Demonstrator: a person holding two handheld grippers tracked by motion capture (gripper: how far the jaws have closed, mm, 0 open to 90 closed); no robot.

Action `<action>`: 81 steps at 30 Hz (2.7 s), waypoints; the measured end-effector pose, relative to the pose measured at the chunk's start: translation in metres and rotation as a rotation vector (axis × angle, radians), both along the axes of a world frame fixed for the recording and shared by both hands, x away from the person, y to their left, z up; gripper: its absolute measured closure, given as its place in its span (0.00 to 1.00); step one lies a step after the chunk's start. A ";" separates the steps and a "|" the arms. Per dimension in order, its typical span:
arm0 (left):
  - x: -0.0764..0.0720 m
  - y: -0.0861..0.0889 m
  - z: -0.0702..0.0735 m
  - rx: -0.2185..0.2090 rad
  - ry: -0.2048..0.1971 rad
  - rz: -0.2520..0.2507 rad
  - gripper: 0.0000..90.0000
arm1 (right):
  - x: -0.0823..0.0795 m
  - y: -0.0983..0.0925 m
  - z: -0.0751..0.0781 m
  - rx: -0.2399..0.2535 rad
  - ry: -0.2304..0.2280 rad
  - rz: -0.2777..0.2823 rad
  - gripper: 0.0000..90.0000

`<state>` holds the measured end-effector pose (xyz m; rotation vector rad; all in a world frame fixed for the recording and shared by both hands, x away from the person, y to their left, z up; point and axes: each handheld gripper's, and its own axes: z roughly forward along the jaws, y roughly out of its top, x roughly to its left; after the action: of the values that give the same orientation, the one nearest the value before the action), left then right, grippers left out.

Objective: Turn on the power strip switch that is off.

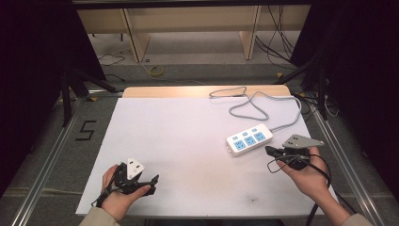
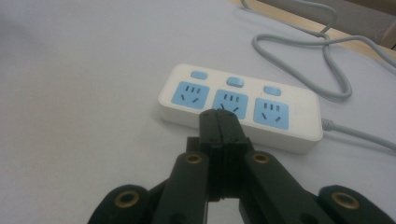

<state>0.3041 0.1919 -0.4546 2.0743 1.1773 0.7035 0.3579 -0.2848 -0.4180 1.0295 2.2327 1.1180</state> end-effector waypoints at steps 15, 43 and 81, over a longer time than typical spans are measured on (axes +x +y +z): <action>0.001 -0.001 0.000 -0.002 -0.002 -0.002 0.18 | 0.010 0.006 -0.001 -0.013 0.005 -0.008 1.00; 0.002 -0.003 0.000 0.005 -0.001 -0.013 0.18 | 0.032 0.013 -0.003 -0.019 0.029 -0.033 1.00; 0.004 -0.006 0.001 0.000 -0.002 -0.021 0.18 | 0.067 0.026 -0.014 -0.042 0.080 -0.057 1.00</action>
<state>0.3079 0.1858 -0.4537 2.0830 1.1525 0.6951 0.4246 -0.2587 -0.4324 1.1320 2.2637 1.0186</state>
